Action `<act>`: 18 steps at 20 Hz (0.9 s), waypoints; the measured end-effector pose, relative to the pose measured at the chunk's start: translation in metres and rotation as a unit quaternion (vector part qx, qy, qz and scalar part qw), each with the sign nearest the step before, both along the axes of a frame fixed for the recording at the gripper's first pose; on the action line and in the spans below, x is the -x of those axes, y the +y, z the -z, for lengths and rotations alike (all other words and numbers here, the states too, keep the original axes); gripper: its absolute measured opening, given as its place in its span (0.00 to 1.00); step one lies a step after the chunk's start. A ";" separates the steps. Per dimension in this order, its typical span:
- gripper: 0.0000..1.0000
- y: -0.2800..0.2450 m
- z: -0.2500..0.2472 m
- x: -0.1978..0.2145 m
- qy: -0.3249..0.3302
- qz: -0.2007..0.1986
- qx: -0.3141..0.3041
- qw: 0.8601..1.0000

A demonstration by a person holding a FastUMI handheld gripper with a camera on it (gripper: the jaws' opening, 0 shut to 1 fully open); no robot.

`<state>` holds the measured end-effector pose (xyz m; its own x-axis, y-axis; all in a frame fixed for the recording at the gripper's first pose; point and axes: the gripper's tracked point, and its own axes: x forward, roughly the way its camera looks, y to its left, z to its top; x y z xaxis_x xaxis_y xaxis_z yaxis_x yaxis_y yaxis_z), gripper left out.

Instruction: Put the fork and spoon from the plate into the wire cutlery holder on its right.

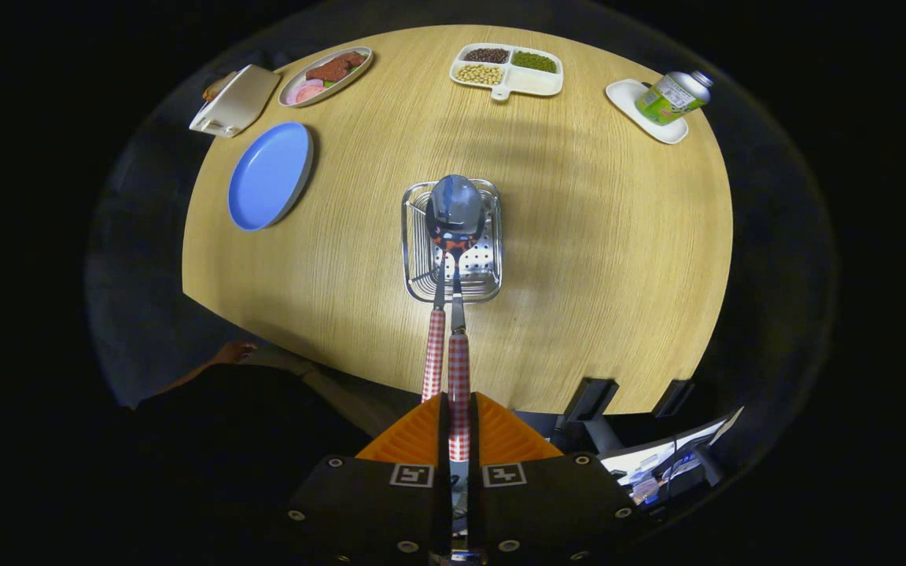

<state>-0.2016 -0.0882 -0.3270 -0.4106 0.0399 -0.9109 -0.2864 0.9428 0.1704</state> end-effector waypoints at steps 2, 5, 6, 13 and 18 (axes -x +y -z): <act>0.08 -0.005 0.000 -0.001 0.011 -0.022 -0.002 1.000; 0.09 -0.006 0.001 -0.007 0.017 -0.048 -0.007 0.999; 0.09 -0.005 0.005 -0.005 0.022 -0.058 -0.007 0.998; 0.09 -0.010 0.014 -0.003 0.065 -0.110 0.006 0.992; 0.09 -0.012 0.016 -0.005 0.092 -0.125 0.015 0.988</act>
<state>-0.1968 -0.1002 -0.3433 -0.5625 -0.1095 -0.8195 -0.4780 0.8518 0.2143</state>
